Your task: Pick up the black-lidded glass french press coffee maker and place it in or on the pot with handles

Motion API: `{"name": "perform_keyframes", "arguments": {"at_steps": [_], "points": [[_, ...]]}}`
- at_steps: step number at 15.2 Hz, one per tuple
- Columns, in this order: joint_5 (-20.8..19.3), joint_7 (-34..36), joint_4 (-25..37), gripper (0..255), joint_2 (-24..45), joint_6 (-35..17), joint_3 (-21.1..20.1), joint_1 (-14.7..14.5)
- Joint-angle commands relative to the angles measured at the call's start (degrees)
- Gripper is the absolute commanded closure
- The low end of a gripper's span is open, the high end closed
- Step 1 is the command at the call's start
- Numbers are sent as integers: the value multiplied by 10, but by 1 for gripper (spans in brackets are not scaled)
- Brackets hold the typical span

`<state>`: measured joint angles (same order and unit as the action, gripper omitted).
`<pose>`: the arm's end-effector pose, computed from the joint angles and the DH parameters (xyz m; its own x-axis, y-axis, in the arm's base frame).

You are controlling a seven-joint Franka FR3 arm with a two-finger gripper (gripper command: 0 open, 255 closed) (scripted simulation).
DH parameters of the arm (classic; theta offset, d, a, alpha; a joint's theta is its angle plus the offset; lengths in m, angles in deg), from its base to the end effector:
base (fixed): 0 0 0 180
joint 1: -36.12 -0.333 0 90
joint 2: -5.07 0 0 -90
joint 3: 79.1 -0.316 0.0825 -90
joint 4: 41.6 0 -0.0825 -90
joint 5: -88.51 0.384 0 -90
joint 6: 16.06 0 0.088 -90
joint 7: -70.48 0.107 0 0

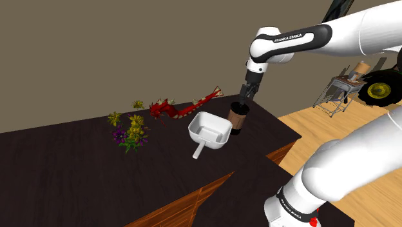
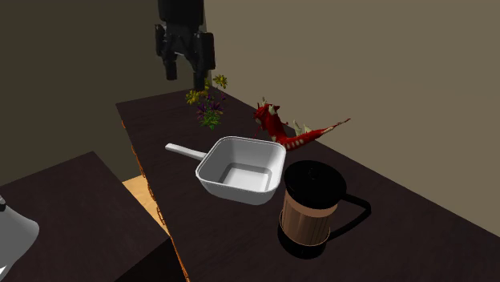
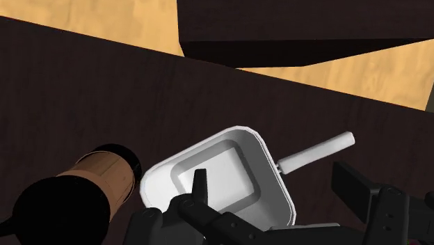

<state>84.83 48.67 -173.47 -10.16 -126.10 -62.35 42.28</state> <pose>0.4143 -0.1840 0.4393 0.9938 0.0244 -0.1084 0.0176 -0.9978 -0.0635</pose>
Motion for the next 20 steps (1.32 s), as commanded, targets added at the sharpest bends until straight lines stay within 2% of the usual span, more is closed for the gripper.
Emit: {"name": "perform_keyframes", "arguments": {"at_steps": [1,10,20], "points": [[3,-25,20,0,38,-20,16,6],[61,-133,145,0,222,-81,62,39],[145,-229,359,0,441,-81,58,120]]}}
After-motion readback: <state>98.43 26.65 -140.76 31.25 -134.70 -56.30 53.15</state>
